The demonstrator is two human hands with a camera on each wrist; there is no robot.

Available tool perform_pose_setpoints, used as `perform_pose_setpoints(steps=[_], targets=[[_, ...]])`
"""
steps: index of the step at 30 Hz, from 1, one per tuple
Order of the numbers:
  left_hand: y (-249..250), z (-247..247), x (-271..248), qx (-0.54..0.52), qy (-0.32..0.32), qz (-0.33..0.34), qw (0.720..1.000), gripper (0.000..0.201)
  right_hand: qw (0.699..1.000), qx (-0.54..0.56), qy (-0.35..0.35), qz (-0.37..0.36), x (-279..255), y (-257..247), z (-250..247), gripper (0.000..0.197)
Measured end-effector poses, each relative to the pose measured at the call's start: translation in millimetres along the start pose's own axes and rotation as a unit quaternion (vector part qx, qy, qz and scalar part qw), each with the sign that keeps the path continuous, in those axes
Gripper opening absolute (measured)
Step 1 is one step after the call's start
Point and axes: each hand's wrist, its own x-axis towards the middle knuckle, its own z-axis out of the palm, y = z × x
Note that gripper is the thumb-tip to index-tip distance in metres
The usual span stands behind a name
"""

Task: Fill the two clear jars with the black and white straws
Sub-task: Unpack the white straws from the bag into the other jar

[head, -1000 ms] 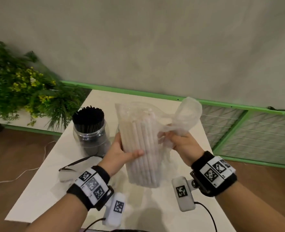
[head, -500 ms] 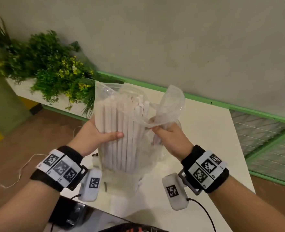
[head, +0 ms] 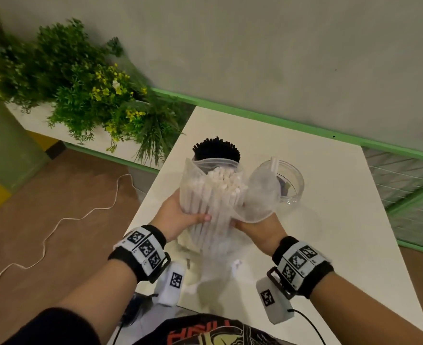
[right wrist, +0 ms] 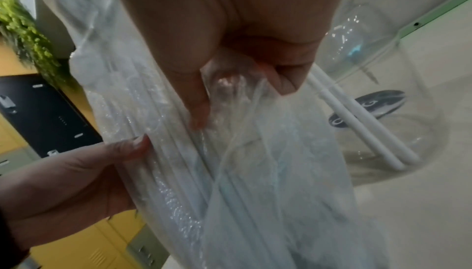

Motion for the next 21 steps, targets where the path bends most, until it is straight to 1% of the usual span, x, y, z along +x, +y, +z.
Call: perform_pose_setpoints(steps=[2, 3, 5, 6, 7, 8, 9, 11, 12, 13, 14, 15, 16, 17, 18, 19, 20, 21], targets=[[-1.9, -3.4, 3.7, -0.017, -0.007, 0.000, 1.000, 0.079, 1.000, 0.003, 0.013, -0.014, 0.4, 1.4, 0.8, 0.033], [-4.9, -4.7, 3.8, -0.019, -0.013, -0.008, 1.000, 0.078, 1.000, -0.023, 0.010, -0.015, -0.9, 3.2, 2.9, 0.031], [-9.2, -8.2, 1.4, -0.006, -0.040, -0.028, 0.999, 0.071, 0.999, -0.037, 0.002, -0.001, -5.1, 8.4, 8.1, 0.027], [-8.8, -11.6, -0.3, 0.007, -0.055, -0.032, 0.998, 0.067, 1.000, -0.025, 0.007, 0.008, -6.7, 11.2, 10.5, 0.025], [-5.0, -16.2, -2.3, 0.020, -0.068, -0.028, 0.997, 0.067, 1.000, -0.020, 0.010, 0.013, -8.9, 11.1, 11.9, 0.025], [0.0, -22.8, -3.7, 0.030, -0.070, -0.015, 0.997, 0.072, 1.000, -0.017, 0.007, 0.009, -9.1, 11.8, 13.1, 0.024], [9.0, -30.2, -6.7, 0.040, -0.061, 0.009, 0.997, 0.082, 1.000, -0.027, -0.002, 0.003, -10.0, 9.5, 13.7, 0.023], [36.0, -43.0, -13.8, 0.091, -0.023, 0.096, 0.991, 0.104, 0.999, -0.039, -0.017, -0.016, -10.6, 5.6, 14.1, 0.019], [53.6, -46.0, -18.0, 0.155, -0.009, 0.161, 0.975, 0.108, 0.999, -0.034, -0.018, -0.021, -10.6, 4.7, 14.8, 0.017], [71.1, -45.0, -21.5, 0.246, -0.003, 0.232, 0.941, 0.107, 0.999, -0.029, -0.014, -0.018, -11.5, 2.1, 16.3, 0.018], [86.5, -41.0, -23.0, 0.346, -0.007, 0.294, 0.891, 0.102, 1.000, -0.024, -0.012, -0.016, -12.5, 0.5, 17.9, 0.021], [99.5, -34.1, -22.6, 0.434, -0.022, 0.339, 0.834, 0.094, 1.000, -0.021, -0.012, -0.015, -13.4, -1.0, 19.7, 0.026], [106.2, -25.9, -20.2, 0.501, -0.049, 0.362, 0.785, 0.088, 1.000, -0.016, -0.013, -0.014, -14.3, -0.3, 21.2, 0.031], [108.1, -17.1, -17.8, 0.550, -0.083, 0.362, 0.748, 0.083, 1.000, -0.012, -0.010, -0.011, -15.8, -1.6, 22.5, 0.033], [102.8, -9.3, -13.7, 0.587, -0.116, 0.347, 0.723, 0.081, 1.000, -0.007, -0.009, -0.009, -17.1, -1.5, 22.4, 0.031], [94.0, -3.7, -9.1, 0.612, -0.139, 0.328, 0.706, 0.079, 1.000, -0.007, -0.002, -0.002, -18.9, -1.2, 20.4, 0.027], [84.3, -1.1, -4.9, 0.626, -0.148, 0.314, 0.698, 0.078, 1.000, -0.002, 0.009, 0.008, -21.9, -1.0, 17.1, 0.024], [76.3, -1.3, -1.6, 0.632, -0.145, 0.307, 0.696, 0.076, 0.999, 0.007, 0.026, 0.018, -25.6, -0.8, 12.5, 0.025]])
